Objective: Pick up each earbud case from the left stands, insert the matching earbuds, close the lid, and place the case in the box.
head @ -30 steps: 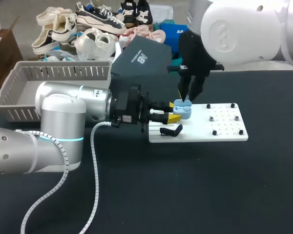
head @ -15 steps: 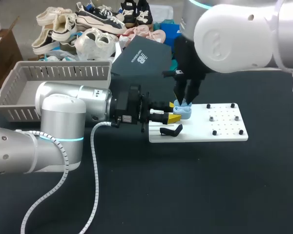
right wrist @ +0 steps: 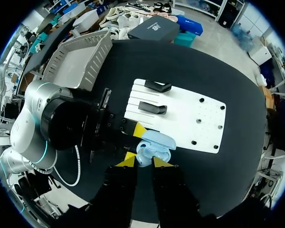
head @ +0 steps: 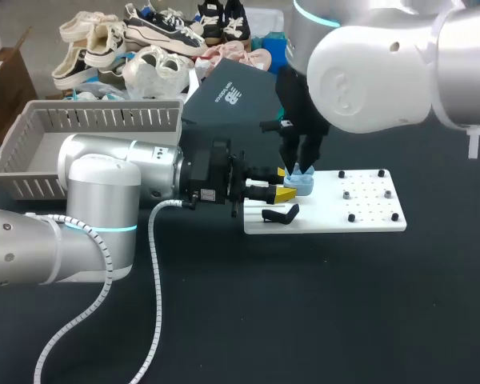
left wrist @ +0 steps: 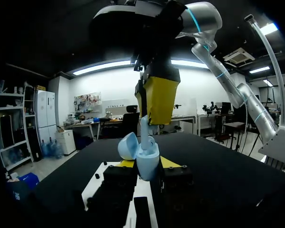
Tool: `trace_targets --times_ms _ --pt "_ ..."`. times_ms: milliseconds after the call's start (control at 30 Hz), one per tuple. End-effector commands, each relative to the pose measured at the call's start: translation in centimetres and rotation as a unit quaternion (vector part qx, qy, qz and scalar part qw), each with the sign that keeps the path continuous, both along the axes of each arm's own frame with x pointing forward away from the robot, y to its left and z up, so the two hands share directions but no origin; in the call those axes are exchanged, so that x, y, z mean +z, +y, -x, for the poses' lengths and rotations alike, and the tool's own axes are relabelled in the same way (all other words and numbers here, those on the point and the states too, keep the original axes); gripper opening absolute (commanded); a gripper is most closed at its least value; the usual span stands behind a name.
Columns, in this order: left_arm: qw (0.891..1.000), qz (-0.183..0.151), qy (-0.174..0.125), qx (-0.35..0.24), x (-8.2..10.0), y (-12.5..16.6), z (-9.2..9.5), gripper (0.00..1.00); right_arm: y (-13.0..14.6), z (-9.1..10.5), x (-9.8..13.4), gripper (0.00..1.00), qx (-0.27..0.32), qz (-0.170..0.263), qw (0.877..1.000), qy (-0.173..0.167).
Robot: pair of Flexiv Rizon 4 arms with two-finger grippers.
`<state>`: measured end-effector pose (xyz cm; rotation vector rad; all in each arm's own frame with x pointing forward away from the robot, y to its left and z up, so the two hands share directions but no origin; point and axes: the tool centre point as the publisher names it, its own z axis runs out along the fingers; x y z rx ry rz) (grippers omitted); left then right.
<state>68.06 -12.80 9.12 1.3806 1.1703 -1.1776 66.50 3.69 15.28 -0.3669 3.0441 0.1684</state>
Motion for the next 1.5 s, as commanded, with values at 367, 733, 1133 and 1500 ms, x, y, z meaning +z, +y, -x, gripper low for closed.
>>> trace_targets --times_ms 367,733,1133,1500 --pt "1.0 0.001 -0.001 0.001 -0.1 0.0 0.0 0.0 0.0 -0.4 -0.7 0.0 -0.009 0.007 1.0 -0.002" --pt "1.0 0.001 -0.001 0.001 -0.1 0.0 0.0 0.0 0.2 -0.1 -0.6 0.0 -0.007 0.008 1.0 -0.005" --pt "1.0 0.001 -0.001 0.001 -0.1 0.0 0.0 0.0 0.2 -0.3 -1.0 0.0 -0.008 0.014 1.0 -0.013" --pt "1.0 0.001 -0.001 0.001 -0.1 0.0 0.0 0.0 0.2 -0.1 -1.4 0.0 0.001 0.019 1.0 -0.016"
